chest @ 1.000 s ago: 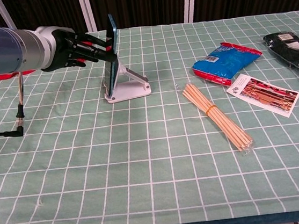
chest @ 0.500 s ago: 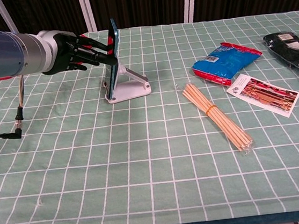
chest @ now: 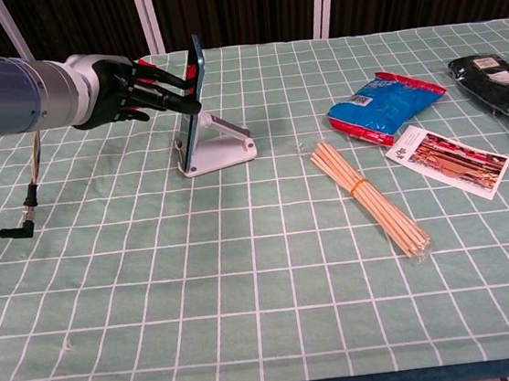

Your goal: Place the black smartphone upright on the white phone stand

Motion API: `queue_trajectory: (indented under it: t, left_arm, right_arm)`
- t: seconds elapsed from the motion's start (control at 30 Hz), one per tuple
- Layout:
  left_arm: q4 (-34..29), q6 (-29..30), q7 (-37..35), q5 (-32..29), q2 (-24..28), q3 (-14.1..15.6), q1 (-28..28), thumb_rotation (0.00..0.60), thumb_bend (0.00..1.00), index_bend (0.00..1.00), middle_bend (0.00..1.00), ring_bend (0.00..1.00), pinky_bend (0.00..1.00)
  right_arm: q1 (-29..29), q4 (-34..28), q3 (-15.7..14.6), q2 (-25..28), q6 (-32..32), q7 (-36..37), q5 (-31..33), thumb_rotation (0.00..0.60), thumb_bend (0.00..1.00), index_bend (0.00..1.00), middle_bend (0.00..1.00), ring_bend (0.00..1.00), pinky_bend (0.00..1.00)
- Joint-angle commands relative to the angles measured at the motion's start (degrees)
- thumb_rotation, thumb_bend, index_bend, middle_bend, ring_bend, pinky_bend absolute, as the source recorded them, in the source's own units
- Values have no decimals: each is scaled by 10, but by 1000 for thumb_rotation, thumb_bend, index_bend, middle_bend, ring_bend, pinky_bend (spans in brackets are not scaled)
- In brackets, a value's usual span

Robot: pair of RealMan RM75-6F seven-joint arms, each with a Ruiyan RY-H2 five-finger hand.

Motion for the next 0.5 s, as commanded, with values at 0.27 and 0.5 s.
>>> queue_trajectory:
  t: [0.27,0.5]
  left_arm:
    - [0,2,-1,5,3,8,0,600,366,207,188,32,0]
    - [-2,1,-4,12,7,11,0,600,340,126,134,4,0]
  right_arm:
    - [0,0,0,0,0,1,0,600,121,0,0,0,154]
    - [0,0,-1,0,0,1,-1,600,122,0,0,0,154]
